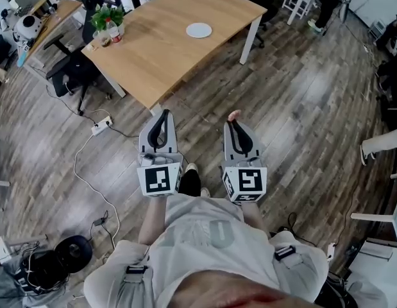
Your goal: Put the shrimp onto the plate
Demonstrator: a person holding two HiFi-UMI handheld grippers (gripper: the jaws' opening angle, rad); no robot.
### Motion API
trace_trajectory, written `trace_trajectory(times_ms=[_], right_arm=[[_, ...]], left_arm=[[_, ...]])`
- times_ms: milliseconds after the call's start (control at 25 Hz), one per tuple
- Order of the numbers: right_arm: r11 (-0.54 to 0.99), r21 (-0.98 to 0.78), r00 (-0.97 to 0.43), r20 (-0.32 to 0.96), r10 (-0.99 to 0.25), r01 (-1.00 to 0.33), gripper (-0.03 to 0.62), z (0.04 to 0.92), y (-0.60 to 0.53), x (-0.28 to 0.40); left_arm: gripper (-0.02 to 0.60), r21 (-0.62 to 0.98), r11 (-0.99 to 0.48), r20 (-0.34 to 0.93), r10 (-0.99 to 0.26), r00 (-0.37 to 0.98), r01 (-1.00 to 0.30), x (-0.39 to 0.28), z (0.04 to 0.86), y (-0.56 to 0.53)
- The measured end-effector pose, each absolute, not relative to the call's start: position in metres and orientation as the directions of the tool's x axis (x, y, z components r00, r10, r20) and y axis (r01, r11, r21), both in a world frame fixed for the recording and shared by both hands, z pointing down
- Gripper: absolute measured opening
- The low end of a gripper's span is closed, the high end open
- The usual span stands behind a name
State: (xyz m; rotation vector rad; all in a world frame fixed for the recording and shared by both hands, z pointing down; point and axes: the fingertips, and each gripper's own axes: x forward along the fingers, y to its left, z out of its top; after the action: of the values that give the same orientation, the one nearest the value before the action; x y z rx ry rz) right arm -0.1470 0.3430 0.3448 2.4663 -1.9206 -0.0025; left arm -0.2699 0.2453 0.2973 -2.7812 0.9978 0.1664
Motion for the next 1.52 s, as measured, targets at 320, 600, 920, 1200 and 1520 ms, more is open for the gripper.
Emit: trace_trajectory(times_ms=[320, 600, 920, 1200, 1520], right_arm=[[-0.291, 0.038, 0.289, -0.044, -0.956, -0.956, 0.052, 0.344, 0.317, -0.123], [-0.285, 0.064, 0.286, 0.000, -0.958, -0.956, 0.052, 0.352, 0.271, -0.079], [-0.290, 0.087, 0.294, 0.039, -0.955, -0.953, 0.052, 0.346, 0.195, -0.039], [-0.301, 0.129, 0.311, 0.067, -0.948, -0.945, 0.052, 0.346, 0.130, -0.003], [-0.297, 0.149, 0.314, 0.105, -0.944, -0.943, 0.052, 0.350, 0.055, 0.025]], left_arm=[[0.009, -0.137, -0.773, -0.210, -0.588, 0.781, -0.619, -0.238, 0.302, 0.204], [0.009, -0.121, -0.798, -0.212, -0.560, 0.801, -0.590, -0.180, 0.300, 0.158], [0.009, -0.077, -0.809, -0.215, -0.557, 0.802, -0.582, -0.139, 0.296, 0.084], [0.009, -0.040, -0.801, -0.246, -0.571, 0.783, -0.597, -0.110, 0.296, 0.013], [0.009, -0.023, -0.832, -0.223, -0.537, 0.814, -0.555, -0.075, 0.307, -0.058]])
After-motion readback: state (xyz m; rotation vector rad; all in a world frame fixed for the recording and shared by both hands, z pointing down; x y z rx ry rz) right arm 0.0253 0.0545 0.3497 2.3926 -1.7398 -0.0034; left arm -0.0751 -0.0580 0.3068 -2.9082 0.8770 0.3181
